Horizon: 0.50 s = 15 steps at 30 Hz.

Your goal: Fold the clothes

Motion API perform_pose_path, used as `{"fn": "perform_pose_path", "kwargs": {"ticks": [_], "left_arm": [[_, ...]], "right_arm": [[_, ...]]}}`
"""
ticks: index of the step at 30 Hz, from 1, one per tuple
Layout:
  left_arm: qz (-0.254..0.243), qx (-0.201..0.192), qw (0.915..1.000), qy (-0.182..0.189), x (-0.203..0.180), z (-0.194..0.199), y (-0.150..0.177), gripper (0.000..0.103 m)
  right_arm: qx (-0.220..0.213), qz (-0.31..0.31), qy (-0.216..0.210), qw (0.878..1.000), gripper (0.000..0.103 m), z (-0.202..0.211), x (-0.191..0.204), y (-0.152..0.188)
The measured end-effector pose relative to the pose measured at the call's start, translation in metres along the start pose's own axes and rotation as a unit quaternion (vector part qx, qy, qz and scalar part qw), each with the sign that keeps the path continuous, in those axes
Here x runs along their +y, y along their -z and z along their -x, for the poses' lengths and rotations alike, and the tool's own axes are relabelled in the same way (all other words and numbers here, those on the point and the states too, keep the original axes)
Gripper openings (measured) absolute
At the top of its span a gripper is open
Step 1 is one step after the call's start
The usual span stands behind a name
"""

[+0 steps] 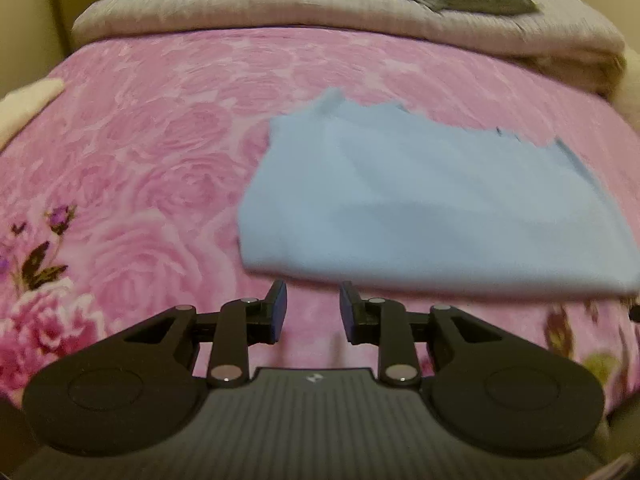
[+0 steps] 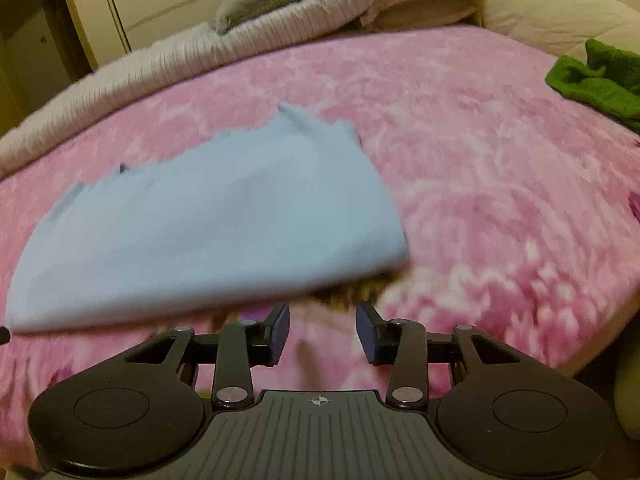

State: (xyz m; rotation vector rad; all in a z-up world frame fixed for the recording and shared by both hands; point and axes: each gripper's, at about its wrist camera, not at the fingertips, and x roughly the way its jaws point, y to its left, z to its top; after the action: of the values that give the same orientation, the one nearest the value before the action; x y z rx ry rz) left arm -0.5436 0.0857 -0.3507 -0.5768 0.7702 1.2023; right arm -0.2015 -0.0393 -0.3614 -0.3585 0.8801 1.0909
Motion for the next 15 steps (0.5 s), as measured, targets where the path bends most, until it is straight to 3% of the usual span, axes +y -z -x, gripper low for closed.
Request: {"fn": "perform_pose_path", "kwargs": {"ticks": [15], "left_arm": [[-0.043, -0.027, 0.9985, -0.019, -0.018, 0.063, 0.031, 0.031]], "right_arm": [[-0.018, 0.012, -0.023, 1.0, 0.048, 0.047, 0.021, 0.018]]}}
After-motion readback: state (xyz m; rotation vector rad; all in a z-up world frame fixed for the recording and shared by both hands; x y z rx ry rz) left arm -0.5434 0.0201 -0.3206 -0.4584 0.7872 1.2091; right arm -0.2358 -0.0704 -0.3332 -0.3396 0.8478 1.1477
